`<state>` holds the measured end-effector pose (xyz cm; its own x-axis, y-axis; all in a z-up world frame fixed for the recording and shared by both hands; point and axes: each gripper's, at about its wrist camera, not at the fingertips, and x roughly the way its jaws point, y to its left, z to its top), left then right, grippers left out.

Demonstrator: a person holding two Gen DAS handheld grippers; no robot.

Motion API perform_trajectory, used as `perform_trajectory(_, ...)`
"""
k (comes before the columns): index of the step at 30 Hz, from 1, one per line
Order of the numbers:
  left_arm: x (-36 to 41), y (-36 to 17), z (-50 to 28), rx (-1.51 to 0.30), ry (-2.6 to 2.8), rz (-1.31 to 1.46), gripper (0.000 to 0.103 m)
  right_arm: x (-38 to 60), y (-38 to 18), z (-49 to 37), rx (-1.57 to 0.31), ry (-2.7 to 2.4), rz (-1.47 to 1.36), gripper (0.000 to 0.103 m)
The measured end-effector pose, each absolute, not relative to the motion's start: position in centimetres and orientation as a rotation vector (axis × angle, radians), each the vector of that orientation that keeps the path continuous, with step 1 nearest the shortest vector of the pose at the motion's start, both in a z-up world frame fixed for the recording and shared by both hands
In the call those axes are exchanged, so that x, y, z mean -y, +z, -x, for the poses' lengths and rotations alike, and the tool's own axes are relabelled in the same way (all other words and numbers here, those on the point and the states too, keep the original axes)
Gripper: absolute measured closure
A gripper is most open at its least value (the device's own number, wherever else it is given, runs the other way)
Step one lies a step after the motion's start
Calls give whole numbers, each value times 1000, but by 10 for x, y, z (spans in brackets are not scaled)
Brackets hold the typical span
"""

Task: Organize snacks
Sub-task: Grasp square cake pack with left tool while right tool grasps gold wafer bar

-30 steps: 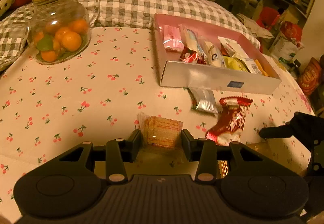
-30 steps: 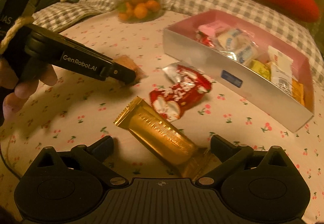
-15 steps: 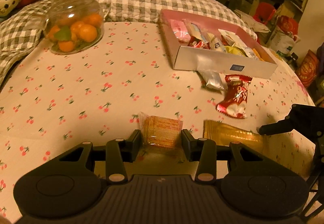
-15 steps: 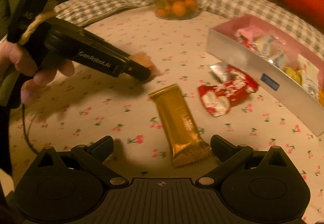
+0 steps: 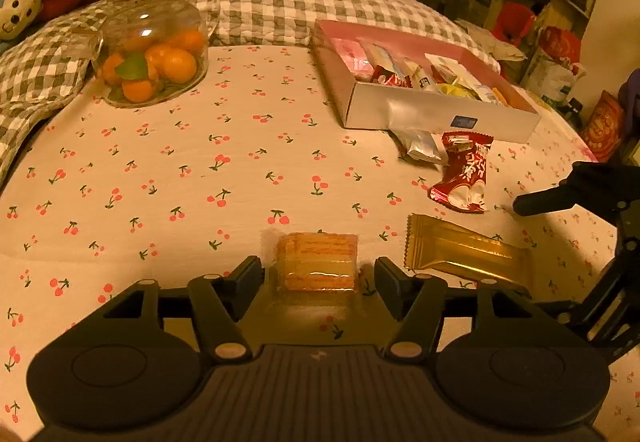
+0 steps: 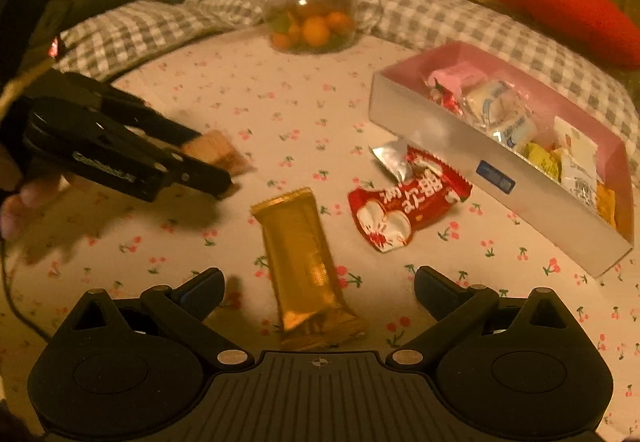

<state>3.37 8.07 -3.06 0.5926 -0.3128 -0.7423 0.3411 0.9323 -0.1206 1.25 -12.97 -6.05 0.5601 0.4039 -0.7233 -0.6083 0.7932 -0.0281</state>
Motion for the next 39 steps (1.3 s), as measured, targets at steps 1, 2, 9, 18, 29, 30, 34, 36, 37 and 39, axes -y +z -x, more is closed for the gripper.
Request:
perform_trajectory(1, -79, -31, -34, -855, -382, -39, 38, 129, -63, -14, -779, 602, 297, 2)
perform_trajectory(2, -78, -32, -34, -853, -383, -44, 37, 127, -66, -14, -785, 600, 305, 2)
perform_trajectory(9, -70, -36, -30, -835, -385, -101, 28, 124, -67, -15, -789, 588, 302, 1)
perform_trajectory(18, -70, -41, -28, -825, -345, -141, 8, 122, -66, -19, -807, 564, 300, 0)
perform_trajectory(29, -71, -42, -30, -837, -322, -137, 0, 123, -67, -19, -802, 557, 299, 0)
perform_trajectory(30, -71, -41, -31, -843, -320, -138, 0, 123, -67, -18, -801, 557, 299, 0)
perform_trajectory(34, -70, -41, -33, -860, -319, -142, 0, 123, -67, -17, -797, 556, 299, 0)
perform_trajectory(36, -70, -40, -34, -864, -320, -142, 0, 123, -67, -17, -797, 555, 300, 0)
perform_trajectory(37, -70, -40, -34, -865, -319, -143, 0, 123, -67, -17, -797, 555, 299, 0)
perform_trajectory(39, -71, -40, -34, -864, -322, -141, 1, 123, -66, -17, -795, 554, 300, 1)
